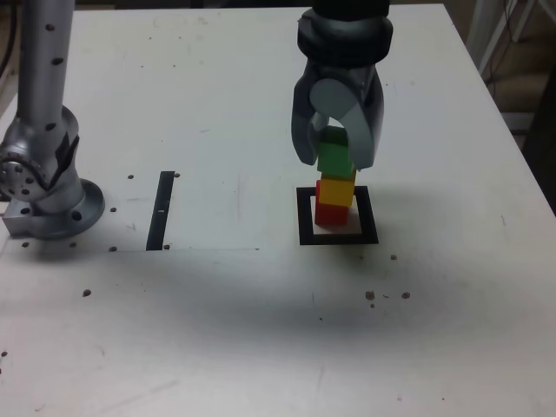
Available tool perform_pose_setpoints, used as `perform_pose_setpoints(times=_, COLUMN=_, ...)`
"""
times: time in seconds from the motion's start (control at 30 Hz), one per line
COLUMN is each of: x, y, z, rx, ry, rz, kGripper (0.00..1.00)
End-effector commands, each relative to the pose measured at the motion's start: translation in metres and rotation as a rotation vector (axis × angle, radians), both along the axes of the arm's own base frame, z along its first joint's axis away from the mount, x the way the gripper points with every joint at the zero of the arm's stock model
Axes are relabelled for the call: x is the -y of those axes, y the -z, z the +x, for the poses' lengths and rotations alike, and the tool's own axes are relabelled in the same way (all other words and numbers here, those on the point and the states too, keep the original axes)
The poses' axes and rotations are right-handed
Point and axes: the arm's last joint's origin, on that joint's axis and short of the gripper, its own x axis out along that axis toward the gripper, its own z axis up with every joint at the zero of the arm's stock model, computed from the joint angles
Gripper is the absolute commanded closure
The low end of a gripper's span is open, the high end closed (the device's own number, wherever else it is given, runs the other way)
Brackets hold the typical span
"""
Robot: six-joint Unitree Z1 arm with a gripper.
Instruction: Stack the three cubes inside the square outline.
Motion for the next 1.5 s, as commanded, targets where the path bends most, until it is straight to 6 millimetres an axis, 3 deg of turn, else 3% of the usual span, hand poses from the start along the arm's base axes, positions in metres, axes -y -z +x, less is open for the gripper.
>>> perform_pose_setpoints(times=0.0, x=-0.001, y=0.002, z=-0.001, rx=-0.002, ry=-0.003, rz=-0.003, kGripper=0.66)
perform_pose_setpoints(times=0.07, x=-0.001, y=0.004, z=-0.002, rx=-0.010, ry=-0.006, rz=-0.006, kGripper=0.54)
perform_pose_setpoints(times=0.23, x=-0.003, y=0.009, z=-0.004, rx=-0.025, ry=-0.011, rz=-0.009, kGripper=0.13)
perform_pose_setpoints(times=0.33, x=-0.005, y=0.009, z=-0.006, rx=-0.025, ry=-0.014, rz=-0.008, kGripper=0.03)
perform_pose_setpoints(times=0.7, x=-0.006, y=0.001, z=-0.013, rx=0.011, ry=-0.016, rz=0.001, kGripper=0.01)
perform_pose_setpoints(times=0.93, x=-0.009, y=-0.014, z=-0.030, rx=0.044, ry=-0.032, rz=0.023, kGripper=0.01)
perform_pose_setpoints(times=1.23, x=-0.016, y=-0.031, z=-0.069, rx=0.067, ry=-0.072, rz=0.052, kGripper=0.01)
perform_pose_setpoints(times=1.47, x=-0.029, y=-0.028, z=-0.109, rx=0.047, ry=-0.127, rz=0.068, kGripper=0.01)
